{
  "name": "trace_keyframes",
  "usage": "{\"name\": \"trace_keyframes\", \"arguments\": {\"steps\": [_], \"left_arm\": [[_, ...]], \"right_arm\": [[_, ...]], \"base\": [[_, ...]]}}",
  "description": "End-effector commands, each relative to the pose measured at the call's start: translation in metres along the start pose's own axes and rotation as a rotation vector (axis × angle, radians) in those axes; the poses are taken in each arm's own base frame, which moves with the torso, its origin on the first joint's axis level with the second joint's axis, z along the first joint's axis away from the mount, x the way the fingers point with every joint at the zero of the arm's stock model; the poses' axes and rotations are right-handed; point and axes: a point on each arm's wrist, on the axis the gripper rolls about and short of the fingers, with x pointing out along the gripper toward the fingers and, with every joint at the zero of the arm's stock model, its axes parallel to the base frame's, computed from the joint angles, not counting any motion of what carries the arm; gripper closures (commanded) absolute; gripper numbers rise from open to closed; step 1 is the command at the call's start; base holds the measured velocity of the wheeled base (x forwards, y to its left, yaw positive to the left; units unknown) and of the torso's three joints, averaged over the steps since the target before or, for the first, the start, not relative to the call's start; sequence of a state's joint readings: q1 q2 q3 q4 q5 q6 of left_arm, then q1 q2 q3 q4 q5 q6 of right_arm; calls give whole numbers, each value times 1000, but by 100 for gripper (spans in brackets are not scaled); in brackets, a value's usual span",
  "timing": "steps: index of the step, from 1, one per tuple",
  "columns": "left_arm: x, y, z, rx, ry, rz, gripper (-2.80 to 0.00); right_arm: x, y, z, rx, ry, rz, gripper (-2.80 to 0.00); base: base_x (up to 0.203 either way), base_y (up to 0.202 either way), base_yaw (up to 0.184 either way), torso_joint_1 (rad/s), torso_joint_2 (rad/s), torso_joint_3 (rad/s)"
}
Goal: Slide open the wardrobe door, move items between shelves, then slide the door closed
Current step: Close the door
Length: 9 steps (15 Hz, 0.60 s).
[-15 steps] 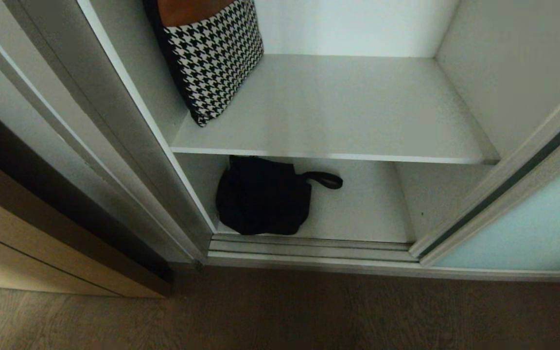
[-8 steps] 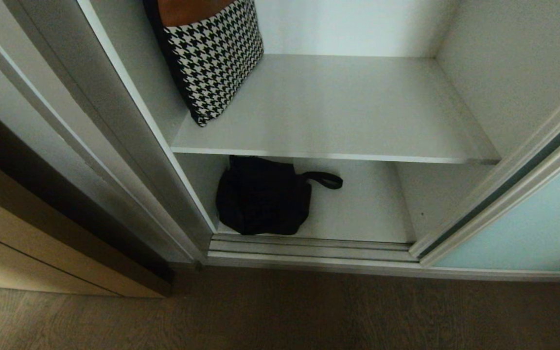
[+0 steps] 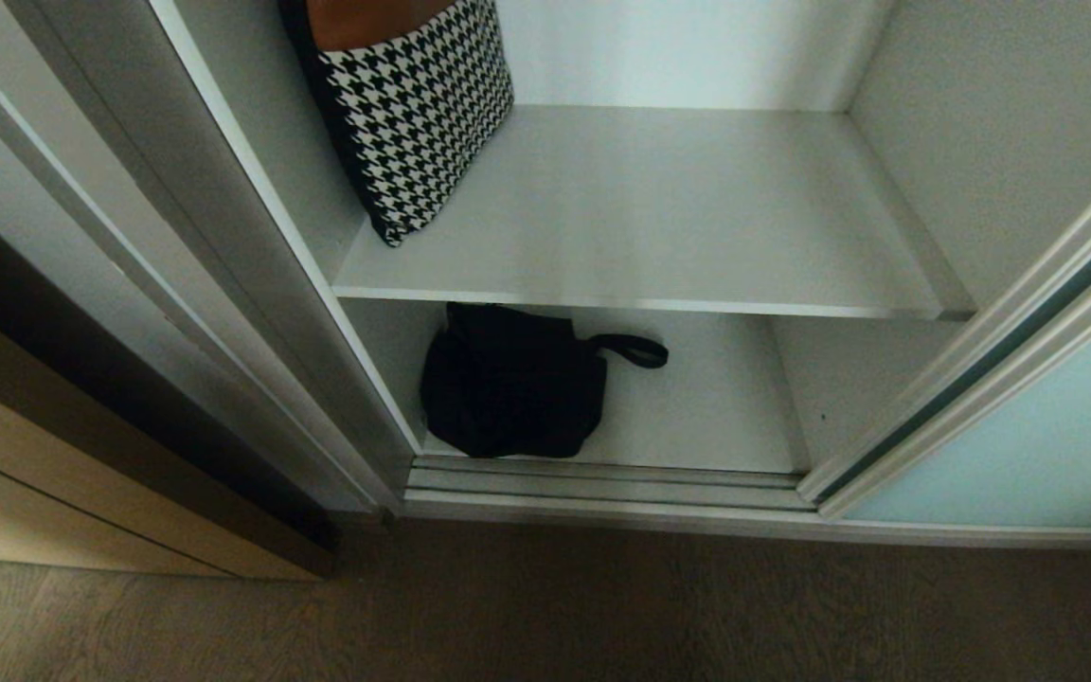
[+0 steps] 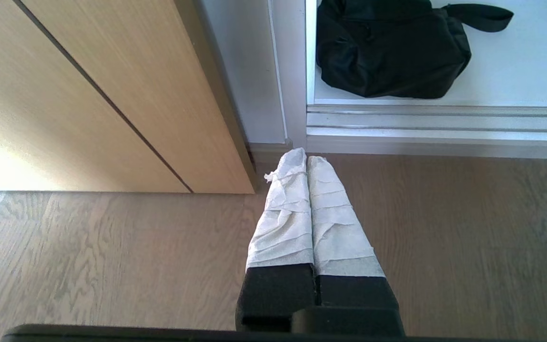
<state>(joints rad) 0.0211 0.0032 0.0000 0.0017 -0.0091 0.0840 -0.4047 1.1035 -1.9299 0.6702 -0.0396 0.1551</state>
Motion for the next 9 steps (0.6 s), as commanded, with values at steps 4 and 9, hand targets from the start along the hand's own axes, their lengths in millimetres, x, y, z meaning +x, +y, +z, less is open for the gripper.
{"name": "trace_keyframes", "arguments": {"steps": [4, 9], "left_arm": [[0, 0, 0, 0, 1, 0, 0], [0, 0, 0, 0, 1, 0, 0]], "right_arm": [[6, 3, 8, 26, -56, 136, 0], [39, -2, 4, 24, -34, 77, 0]], "base": [[0, 0, 0, 0, 0, 0], [0, 0, 0, 0, 0, 0]]}}
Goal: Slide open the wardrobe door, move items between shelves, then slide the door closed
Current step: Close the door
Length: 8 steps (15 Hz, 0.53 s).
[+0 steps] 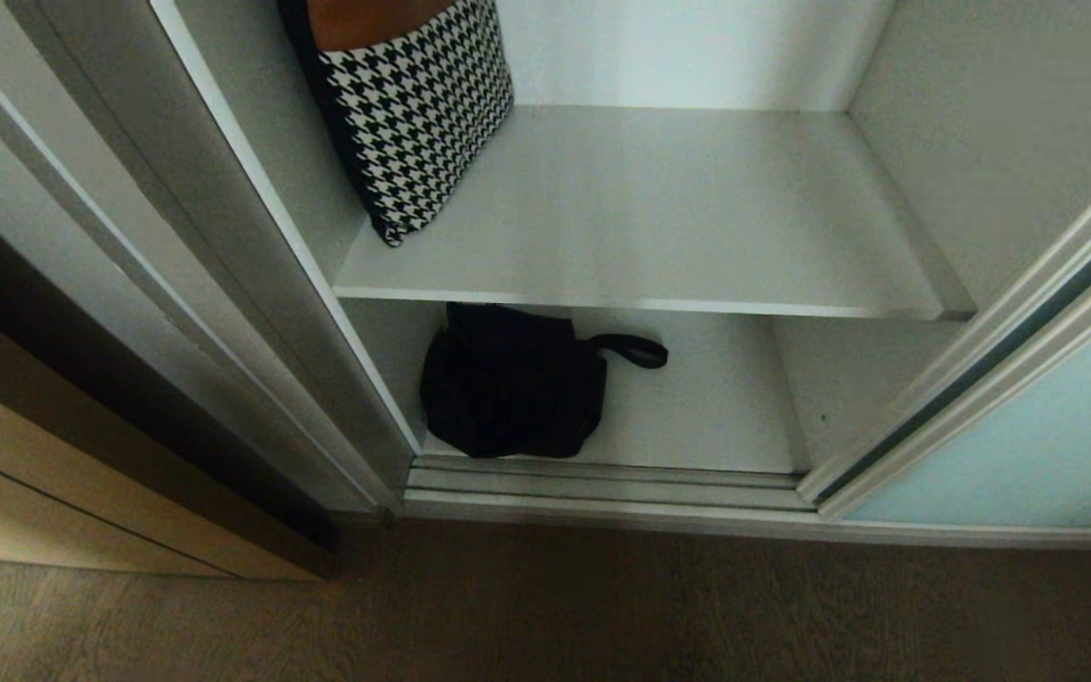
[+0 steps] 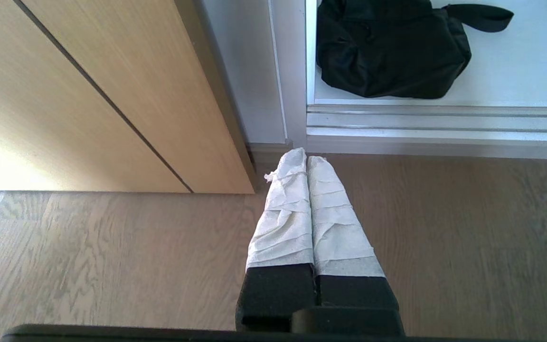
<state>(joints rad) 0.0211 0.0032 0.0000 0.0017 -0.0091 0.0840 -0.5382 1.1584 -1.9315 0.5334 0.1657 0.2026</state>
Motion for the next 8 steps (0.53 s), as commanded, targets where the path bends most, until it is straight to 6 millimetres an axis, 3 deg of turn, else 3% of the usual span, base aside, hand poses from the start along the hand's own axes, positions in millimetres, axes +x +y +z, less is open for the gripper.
{"name": "trace_keyframes", "arguments": {"steps": [1, 8], "left_arm": [[0, 0, 0, 0, 1, 0, 0], [0, 0, 0, 0, 1, 0, 0]], "right_arm": [[18, -6, -7, 20, 46, -22, 0], [21, -15, -6, 45, 23, -133, 0]], "base": [[0, 0, 0, 0, 0, 0], [0, 0, 0, 0, 0, 0]]}}
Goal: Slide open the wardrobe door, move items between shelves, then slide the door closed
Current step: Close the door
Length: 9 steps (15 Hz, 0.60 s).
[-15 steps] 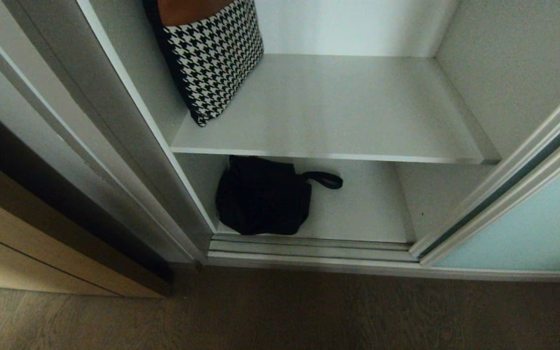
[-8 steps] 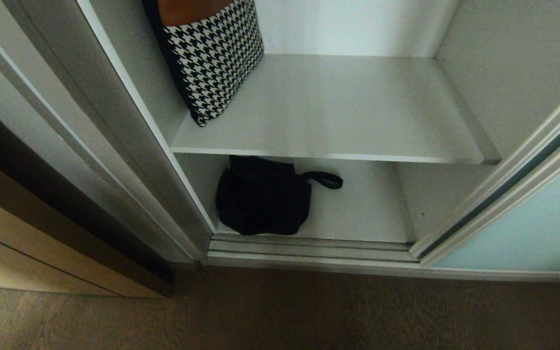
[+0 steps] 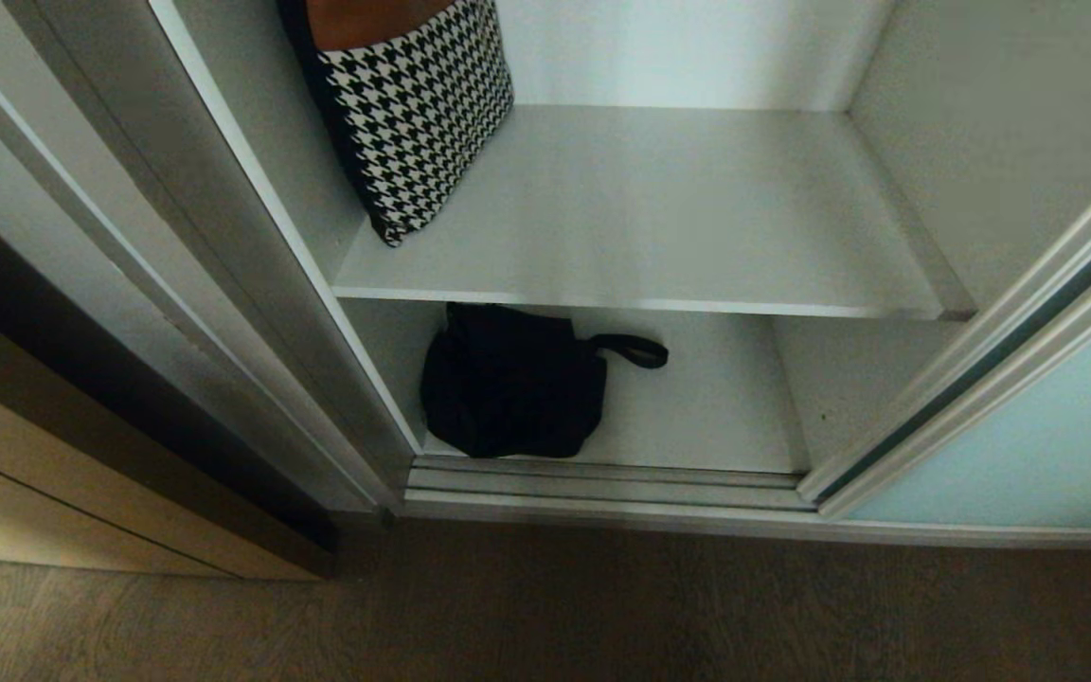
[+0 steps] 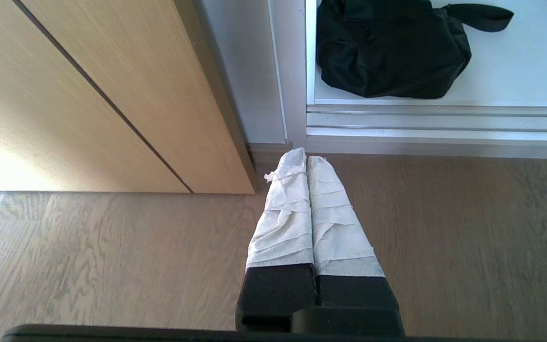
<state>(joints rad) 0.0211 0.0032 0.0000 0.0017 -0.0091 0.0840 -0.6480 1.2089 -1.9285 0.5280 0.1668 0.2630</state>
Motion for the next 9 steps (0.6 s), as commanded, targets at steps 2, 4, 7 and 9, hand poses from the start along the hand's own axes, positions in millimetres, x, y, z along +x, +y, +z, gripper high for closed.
{"name": "trace_keyframes", "arguments": {"steps": [2, 4, 7, 9], "left_arm": [[0, 0, 0, 0, 1, 0, 0], [0, 0, 0, 0, 1, 0, 0], [0, 0, 0, 0, 1, 0, 0], [0, 0, 0, 0, 1, 0, 0]], "right_arm": [[-3, -1, 1, 2, -10, -26, 0], [2, -3, -1, 19, 1, -30, 0], [11, -5, -1, 56, -7, -27, 0], [21, -7, 4, 58, -62, -17, 0]], "base": [[0, 0, 0, 0, 0, 0], [0, 0, 0, 0, 0, 0], [0, 0, 0, 0, 0, 0], [0, 0, 0, 0, 0, 0]]}}
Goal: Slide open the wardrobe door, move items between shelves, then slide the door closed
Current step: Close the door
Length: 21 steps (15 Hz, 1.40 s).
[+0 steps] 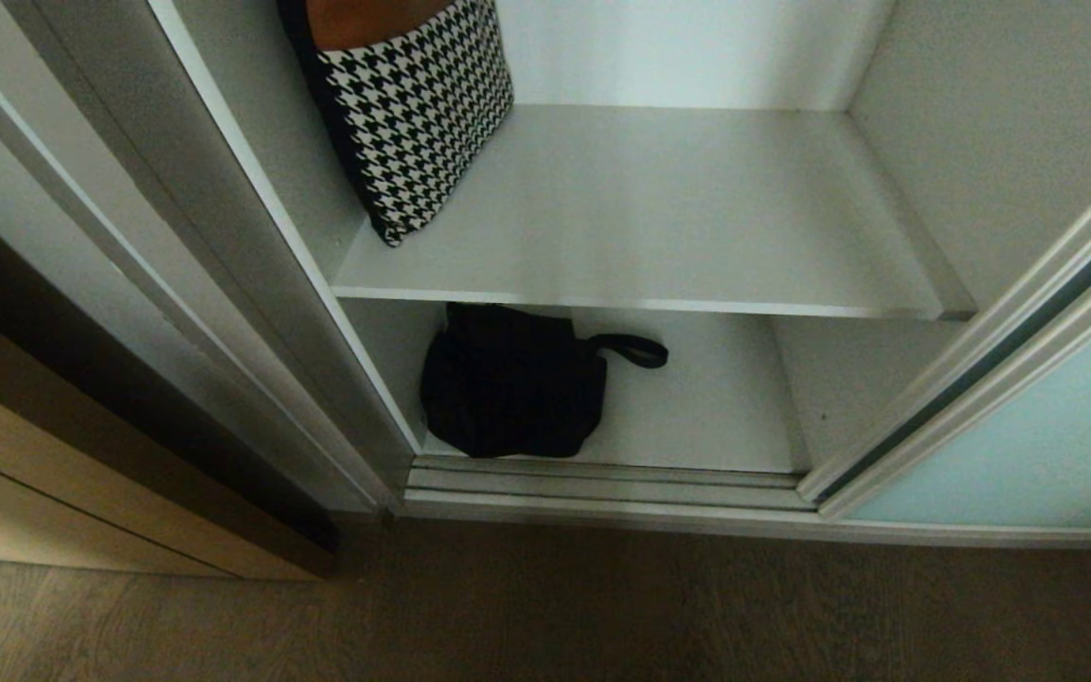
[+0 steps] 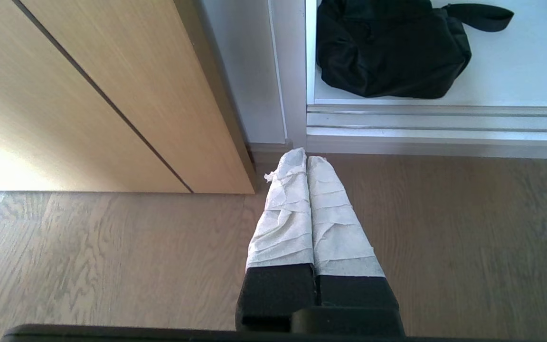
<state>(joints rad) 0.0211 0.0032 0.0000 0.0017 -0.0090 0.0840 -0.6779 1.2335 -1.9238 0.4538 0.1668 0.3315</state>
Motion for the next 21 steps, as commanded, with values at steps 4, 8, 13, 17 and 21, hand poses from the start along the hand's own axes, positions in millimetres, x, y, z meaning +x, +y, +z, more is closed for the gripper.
{"name": "trace_keyframes", "arguments": {"steps": [4, 8, 13, 17, 21], "left_arm": [[0, 0, 0, 0, 1, 0, 0], [0, 0, 0, 0, 1, 0, 0], [0, 0, 0, 0, 1, 0, 0], [0, 0, 0, 0, 1, 0, 0], [0, 0, 0, 0, 1, 0, 0]], "right_arm": [[26, -7, 3, -3, -72, 1, 0], [36, -8, 6, 10, -120, 24, 0], [43, -8, 5, 5, -126, 55, 0], [45, -7, 4, 9, -116, 78, 0], [34, -1, 6, 7, -100, 163, 0]], "base": [[0, 0, 0, 0, 0, 0], [0, 0, 0, 0, 0, 0], [0, 0, 0, 0, 0, 0], [0, 0, 0, 0, 0, 0], [0, 0, 0, 0, 0, 0]]}}
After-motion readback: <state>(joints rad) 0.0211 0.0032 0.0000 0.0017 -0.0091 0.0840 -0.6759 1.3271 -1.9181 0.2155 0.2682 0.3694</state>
